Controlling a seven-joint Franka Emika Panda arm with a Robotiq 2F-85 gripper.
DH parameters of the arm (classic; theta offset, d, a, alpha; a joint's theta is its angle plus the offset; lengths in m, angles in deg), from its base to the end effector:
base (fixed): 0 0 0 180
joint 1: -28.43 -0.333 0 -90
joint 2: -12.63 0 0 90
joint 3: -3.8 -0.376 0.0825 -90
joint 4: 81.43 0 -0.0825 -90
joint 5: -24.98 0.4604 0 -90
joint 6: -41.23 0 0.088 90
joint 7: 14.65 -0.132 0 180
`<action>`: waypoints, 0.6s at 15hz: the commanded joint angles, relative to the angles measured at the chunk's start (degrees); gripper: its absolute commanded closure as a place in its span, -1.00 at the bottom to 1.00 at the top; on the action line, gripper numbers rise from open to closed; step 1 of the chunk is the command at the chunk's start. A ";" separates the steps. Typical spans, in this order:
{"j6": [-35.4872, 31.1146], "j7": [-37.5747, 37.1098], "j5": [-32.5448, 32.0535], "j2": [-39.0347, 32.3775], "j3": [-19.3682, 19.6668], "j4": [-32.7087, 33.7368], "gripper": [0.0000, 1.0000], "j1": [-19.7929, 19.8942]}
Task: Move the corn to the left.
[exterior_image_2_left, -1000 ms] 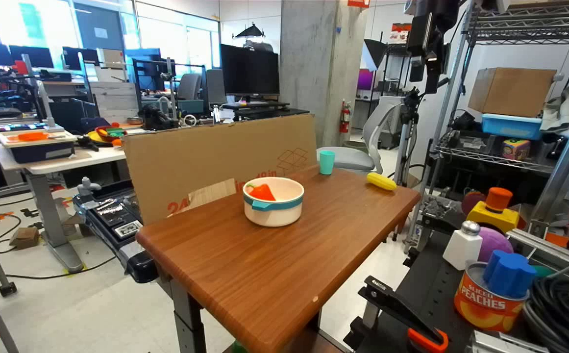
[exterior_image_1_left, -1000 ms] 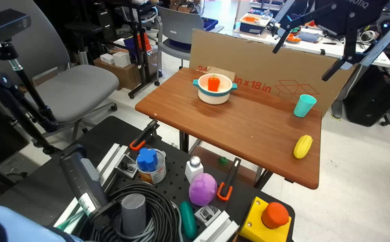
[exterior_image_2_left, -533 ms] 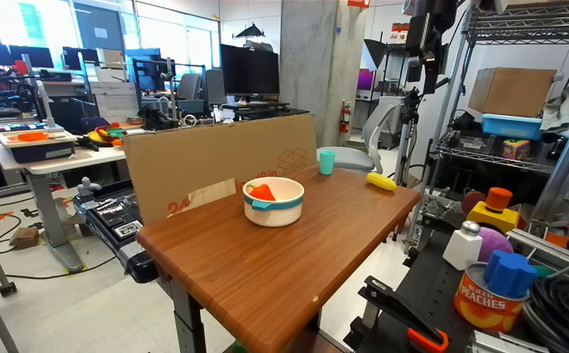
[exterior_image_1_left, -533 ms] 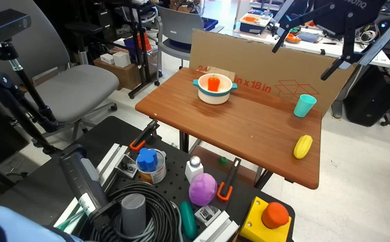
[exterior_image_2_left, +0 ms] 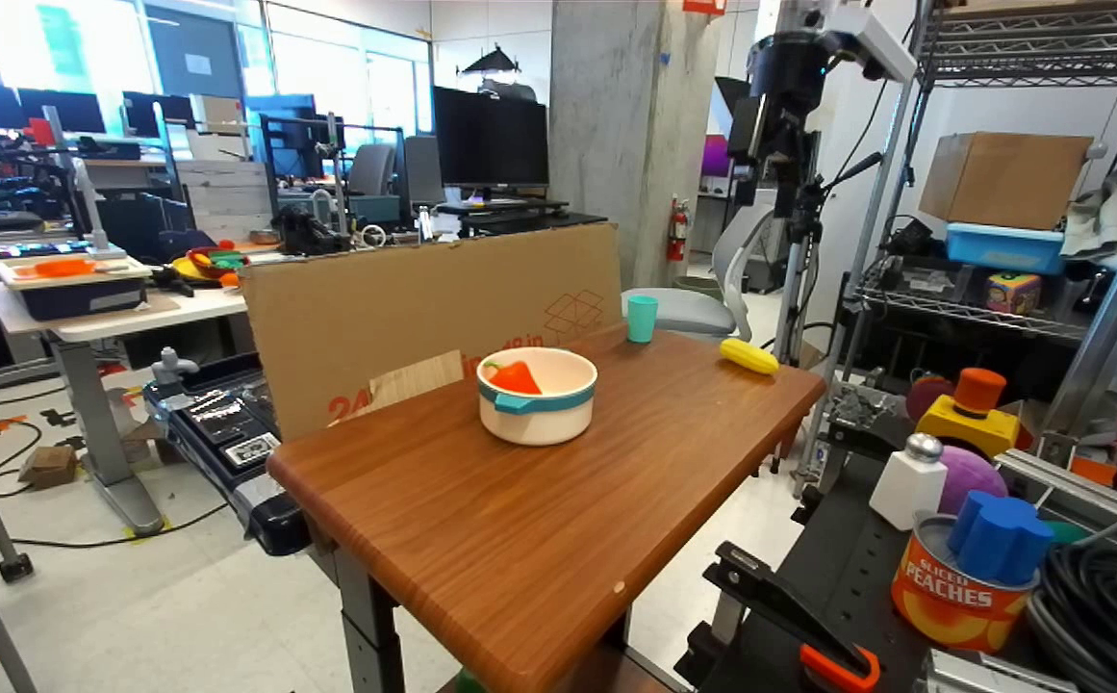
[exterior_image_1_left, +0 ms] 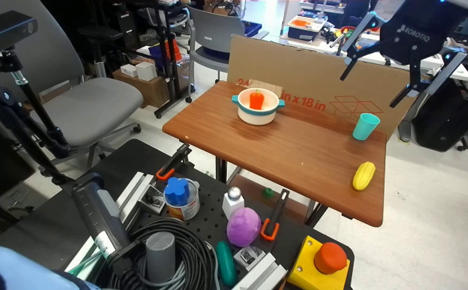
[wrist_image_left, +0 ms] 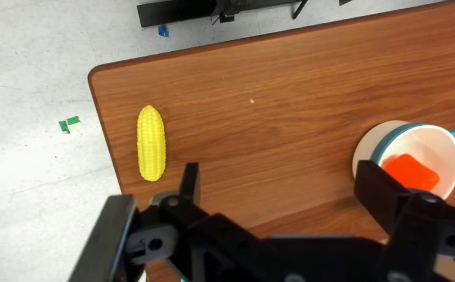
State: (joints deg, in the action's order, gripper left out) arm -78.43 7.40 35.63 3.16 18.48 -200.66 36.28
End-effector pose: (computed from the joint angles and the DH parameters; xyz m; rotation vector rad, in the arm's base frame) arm 0.5794 -0.2242 0.3263 -2.9727 0.1675 0.1435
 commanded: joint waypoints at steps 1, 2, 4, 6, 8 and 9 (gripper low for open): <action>-2.14 -3.39 -1.71 -10.05 -2.62 7.03 -1.00 2.26; -2.48 -4.13 -2.32 -12.58 -3.05 8.57 -1.00 2.58; -2.29 -5.41 -4.27 -17.42 -3.70 12.05 -1.00 3.13; -1.44 -7.37 -6.17 -21.55 -4.05 15.43 -1.00 3.52; -1.53 -9.87 -7.76 -25.26 -4.16 18.59 -1.00 3.87; -0.61 -11.24 -8.59 -26.90 -4.06 20.28 -1.00 3.94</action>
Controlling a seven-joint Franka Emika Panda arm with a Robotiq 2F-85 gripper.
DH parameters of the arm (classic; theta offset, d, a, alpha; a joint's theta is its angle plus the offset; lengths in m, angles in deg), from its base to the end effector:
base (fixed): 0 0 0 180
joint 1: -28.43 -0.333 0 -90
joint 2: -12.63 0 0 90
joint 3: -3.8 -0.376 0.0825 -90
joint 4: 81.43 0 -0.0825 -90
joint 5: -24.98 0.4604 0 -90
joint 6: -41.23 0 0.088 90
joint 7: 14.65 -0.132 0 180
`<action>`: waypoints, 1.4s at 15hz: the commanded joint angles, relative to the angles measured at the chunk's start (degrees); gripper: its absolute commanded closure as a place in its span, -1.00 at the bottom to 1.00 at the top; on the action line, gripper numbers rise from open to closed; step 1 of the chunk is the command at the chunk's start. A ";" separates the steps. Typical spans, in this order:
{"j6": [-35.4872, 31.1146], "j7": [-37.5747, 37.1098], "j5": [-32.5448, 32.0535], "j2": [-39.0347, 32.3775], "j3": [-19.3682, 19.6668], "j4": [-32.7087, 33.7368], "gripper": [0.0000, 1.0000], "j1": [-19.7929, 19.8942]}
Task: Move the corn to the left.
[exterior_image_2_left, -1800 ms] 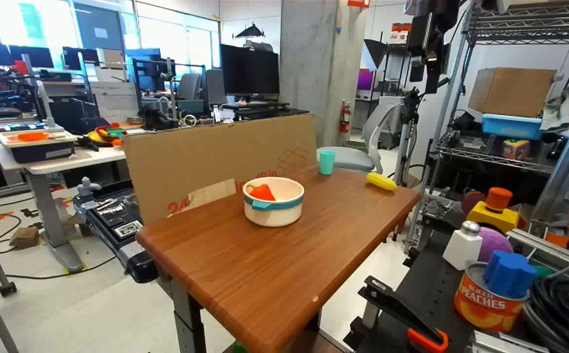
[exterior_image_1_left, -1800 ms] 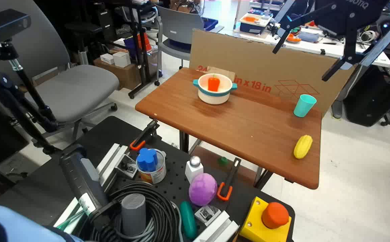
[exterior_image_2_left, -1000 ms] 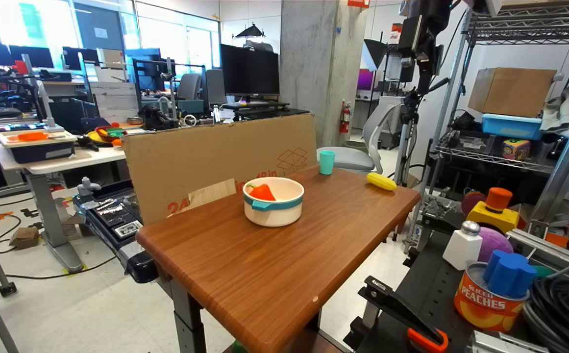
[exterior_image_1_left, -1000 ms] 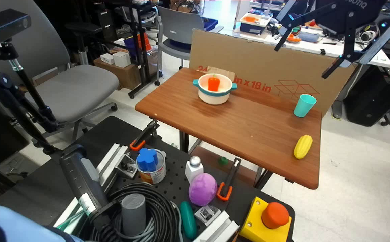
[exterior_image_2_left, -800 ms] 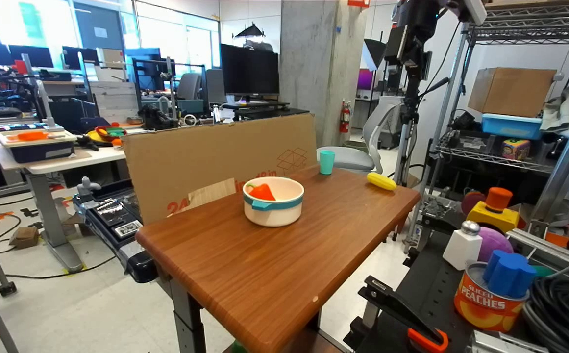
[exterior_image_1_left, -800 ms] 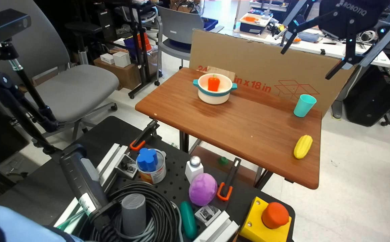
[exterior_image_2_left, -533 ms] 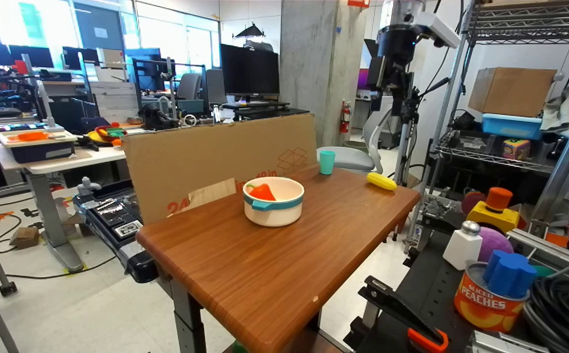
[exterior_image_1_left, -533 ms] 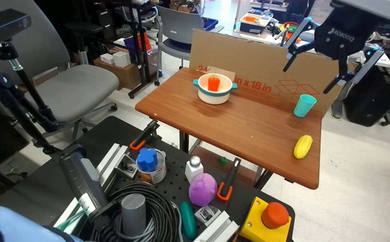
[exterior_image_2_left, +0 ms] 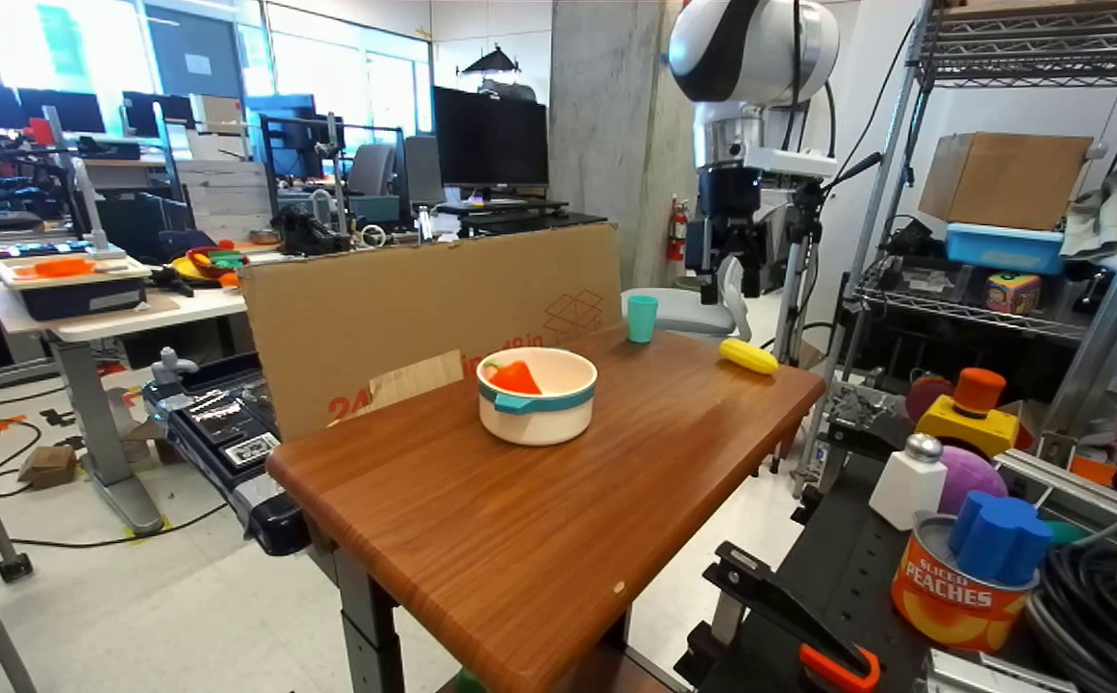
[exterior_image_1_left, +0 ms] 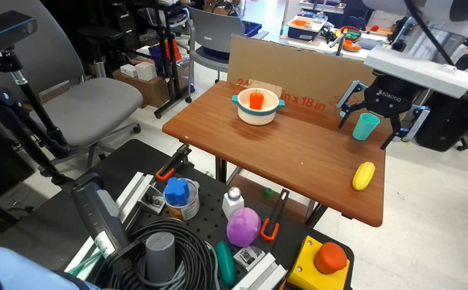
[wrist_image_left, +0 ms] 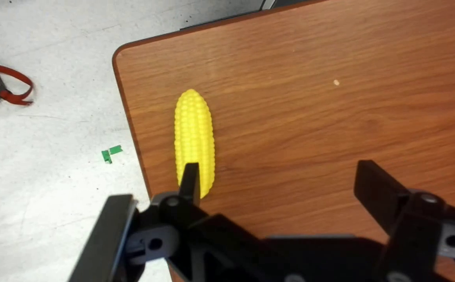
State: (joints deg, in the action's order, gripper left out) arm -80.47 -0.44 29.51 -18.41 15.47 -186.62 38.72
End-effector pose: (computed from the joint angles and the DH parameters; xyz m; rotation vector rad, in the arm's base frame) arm 0.6496 -0.2506 0.1941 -3.0763 0.2610 0.3769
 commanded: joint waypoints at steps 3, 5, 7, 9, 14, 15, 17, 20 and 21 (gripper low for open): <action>4.64 -6.79 -4.55 -10.18 -0.67 11.04 -1.00 1.63; 7.46 -8.08 -5.73 -12.67 -0.63 13.66 -1.00 1.76; 9.88 -8.92 -6.58 -14.83 -0.63 15.92 -1.00 1.86; 11.49 -9.23 -7.27 -16.89 -0.75 18.17 -1.00 2.00; 12.39 -10.72 -7.00 -21.69 -0.68 23.34 -0.64 2.46; 13.14 -10.90 -6.91 -22.62 -0.73 24.32 -0.45 2.60; 14.60 -11.24 -6.81 -24.08 -0.79 25.85 -0.16 2.76; 16.60 -11.31 -6.83 -24.58 -0.89 27.35 0.32 2.76; 16.81 -11.12 -6.71 -24.11 -0.97 27.25 0.44 2.88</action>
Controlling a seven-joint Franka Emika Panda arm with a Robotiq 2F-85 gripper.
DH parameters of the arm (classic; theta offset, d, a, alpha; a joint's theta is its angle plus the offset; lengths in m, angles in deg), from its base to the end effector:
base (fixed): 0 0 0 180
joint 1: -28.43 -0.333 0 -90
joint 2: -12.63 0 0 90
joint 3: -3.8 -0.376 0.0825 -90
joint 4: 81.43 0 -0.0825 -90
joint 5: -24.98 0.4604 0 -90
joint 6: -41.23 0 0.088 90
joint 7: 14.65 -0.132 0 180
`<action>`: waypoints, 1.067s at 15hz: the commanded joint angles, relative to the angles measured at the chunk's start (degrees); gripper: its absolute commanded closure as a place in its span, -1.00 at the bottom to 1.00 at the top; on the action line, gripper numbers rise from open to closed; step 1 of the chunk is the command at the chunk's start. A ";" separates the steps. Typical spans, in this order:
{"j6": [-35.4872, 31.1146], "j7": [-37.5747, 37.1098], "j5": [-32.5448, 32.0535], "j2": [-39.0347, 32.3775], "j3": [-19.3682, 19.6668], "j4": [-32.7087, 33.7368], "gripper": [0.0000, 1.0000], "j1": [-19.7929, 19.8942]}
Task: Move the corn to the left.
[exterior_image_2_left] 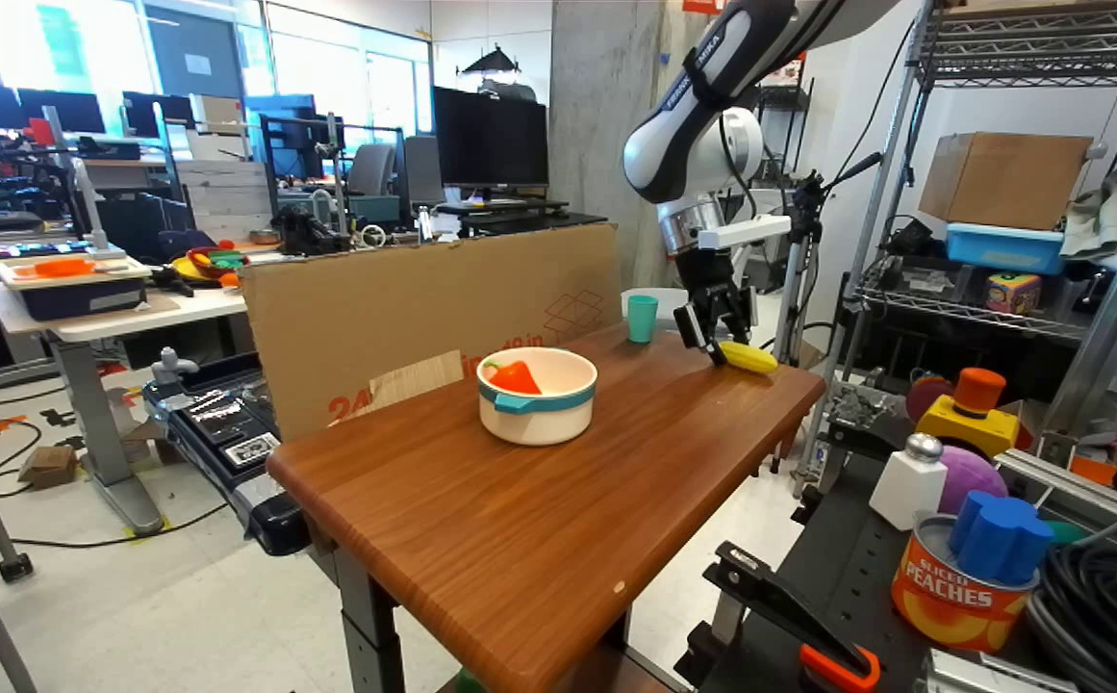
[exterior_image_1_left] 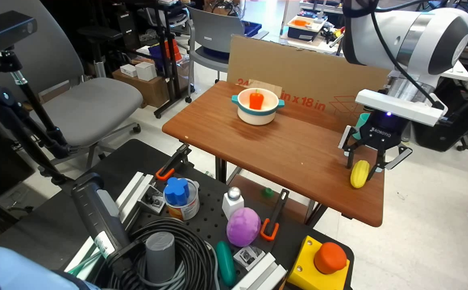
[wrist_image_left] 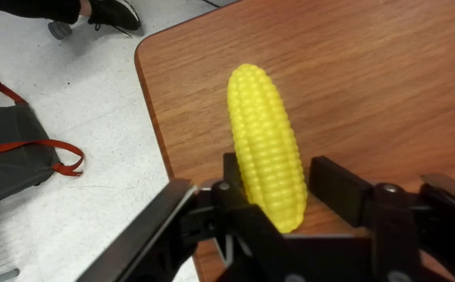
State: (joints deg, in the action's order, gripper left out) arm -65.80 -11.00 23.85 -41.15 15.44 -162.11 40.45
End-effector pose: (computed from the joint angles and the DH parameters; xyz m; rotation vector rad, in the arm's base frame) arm 0.7030 -0.2880 0.0786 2.9345 -0.4376 -0.7492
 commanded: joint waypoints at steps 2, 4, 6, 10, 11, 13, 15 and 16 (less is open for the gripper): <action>1.87 -0.04 -0.74 -0.12 -1.21 2.04 0.72 1.36; 1.51 0.57 -0.83 1.45 -1.54 0.52 0.79 1.05; -0.75 1.18 -1.40 3.65 -2.00 -2.73 0.79 0.03; -7.79 3.92 -2.49 10.60 -4.23 -13.27 0.79 -2.75; -9.31 4.38 -2.74 11.89 -5.00 -15.66 0.79 -3.45; -11.17 5.27 -2.89 13.66 -6.42 -19.40 0.79 -4.60; -12.38 5.07 -3.13 14.40 -7.49 -22.09 0.79 -5.88; -12.62 4.75 -3.28 14.64 -7.91 -23.24 0.79 -6.52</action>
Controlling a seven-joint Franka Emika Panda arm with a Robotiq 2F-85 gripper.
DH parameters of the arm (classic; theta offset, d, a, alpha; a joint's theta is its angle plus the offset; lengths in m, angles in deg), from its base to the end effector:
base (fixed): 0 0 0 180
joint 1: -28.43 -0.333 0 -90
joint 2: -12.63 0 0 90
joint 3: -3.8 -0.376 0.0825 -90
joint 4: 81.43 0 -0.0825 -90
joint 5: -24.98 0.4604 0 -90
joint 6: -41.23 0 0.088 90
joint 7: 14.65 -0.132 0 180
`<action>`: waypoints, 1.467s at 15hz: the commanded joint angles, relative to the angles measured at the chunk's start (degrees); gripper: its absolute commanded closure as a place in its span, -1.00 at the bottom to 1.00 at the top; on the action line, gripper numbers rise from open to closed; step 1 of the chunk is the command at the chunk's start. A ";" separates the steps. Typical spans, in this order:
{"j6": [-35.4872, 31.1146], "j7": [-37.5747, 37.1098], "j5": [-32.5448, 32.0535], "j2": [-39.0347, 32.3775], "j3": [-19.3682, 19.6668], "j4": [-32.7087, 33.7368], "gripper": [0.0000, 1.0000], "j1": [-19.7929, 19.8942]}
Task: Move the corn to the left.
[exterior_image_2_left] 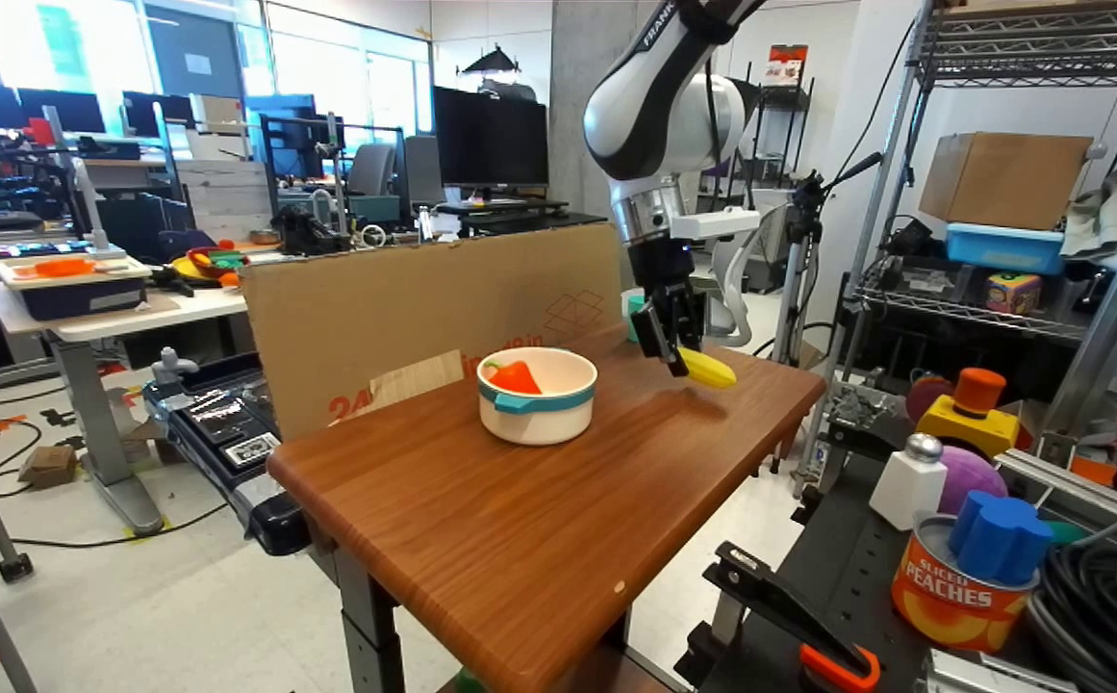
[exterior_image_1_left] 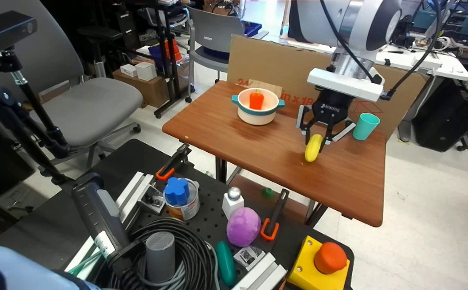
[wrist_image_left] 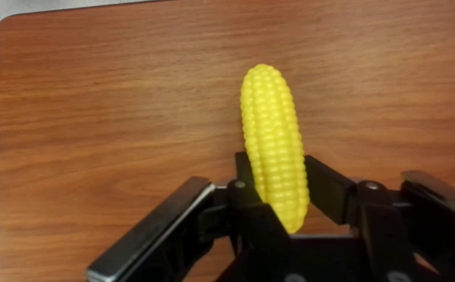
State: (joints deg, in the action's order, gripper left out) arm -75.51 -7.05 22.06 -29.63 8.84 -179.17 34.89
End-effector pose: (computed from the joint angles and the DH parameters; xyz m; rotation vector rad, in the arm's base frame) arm 0.6881 -0.1417 0.1022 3.0401 -0.0382 -0.6405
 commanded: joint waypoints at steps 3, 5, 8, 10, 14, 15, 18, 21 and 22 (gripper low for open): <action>-5.22 0.62 -1.48 3.08 -2.28 -9.06 0.79 -2.20; -7.30 0.79 -1.58 3.43 -2.49 -9.60 0.79 -2.13; -9.00 1.61 -0.78 3.86 -2.84 -10.17 0.79 -1.28; -9.81 1.90 -0.77 4.39 -2.82 -11.10 -0.23 -1.08; -15.74 2.97 -3.11 6.68 -1.92 -15.39 -0.80 -1.37; -17.84 2.99 -4.07 7.59 -1.40 -16.93 -0.92 -1.53; -22.89 3.58 -6.30 11.91 -0.58 -22.53 -1.00 -1.45; -23.80 6.09 -7.47 19.17 -0.96 -29.37 -1.00 -0.66; -23.58 7.78 -7.35 22.63 -1.23 -32.28 -1.00 -0.07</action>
State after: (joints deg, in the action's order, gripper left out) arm -96.24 -3.60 15.99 -17.63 8.27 -200.99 33.24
